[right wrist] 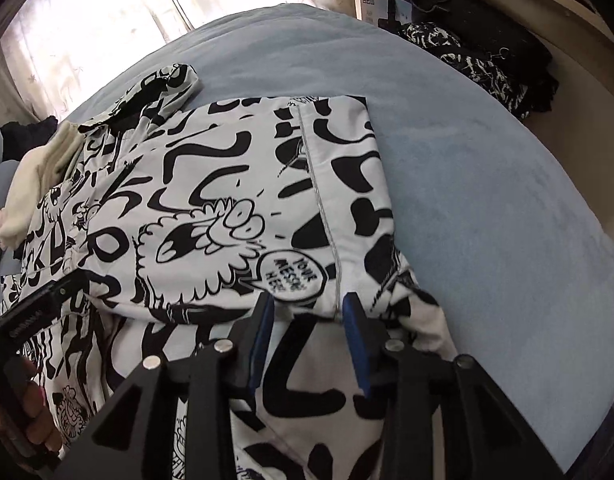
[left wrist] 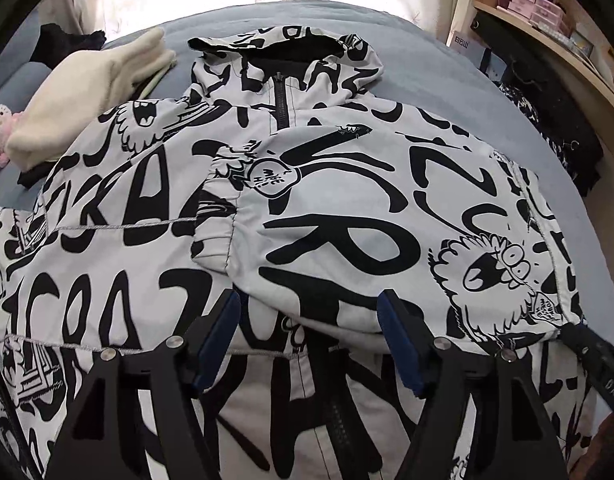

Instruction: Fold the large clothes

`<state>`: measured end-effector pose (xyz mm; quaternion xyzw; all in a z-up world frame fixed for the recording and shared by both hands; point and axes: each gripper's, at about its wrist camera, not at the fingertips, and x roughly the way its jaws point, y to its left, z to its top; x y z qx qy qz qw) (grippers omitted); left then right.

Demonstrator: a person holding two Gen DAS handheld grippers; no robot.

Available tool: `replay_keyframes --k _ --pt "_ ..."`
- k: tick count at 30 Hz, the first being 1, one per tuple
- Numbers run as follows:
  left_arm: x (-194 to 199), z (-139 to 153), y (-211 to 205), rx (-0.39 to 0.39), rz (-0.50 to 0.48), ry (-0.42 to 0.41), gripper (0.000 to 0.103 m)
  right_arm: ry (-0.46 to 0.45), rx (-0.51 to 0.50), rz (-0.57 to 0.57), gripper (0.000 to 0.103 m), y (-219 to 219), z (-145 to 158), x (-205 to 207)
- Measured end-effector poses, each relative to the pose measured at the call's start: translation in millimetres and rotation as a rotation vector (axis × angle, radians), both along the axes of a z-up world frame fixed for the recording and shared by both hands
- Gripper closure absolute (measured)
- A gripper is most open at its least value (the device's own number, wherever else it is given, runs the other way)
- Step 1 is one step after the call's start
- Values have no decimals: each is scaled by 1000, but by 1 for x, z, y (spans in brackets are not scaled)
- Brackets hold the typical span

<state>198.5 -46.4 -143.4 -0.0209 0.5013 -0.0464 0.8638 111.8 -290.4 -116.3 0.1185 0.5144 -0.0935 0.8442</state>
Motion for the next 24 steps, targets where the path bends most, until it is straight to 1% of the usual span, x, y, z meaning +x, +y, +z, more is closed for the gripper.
replay_keyframes --k 4,10,15,24 --pt "-8 5 4 3 8 -1 34 14 39 -8 68 4 -4 -7" --pt "-21 10 4 14 6 4 34 21 56 -7 68 10 -5 -17" --pt "-31 13 7 9 6 14 34 19 60 -16 68 12 -2 -25" --pt "-61 28 16 4 7 8 34 26 88 2 68 20 3 -42"
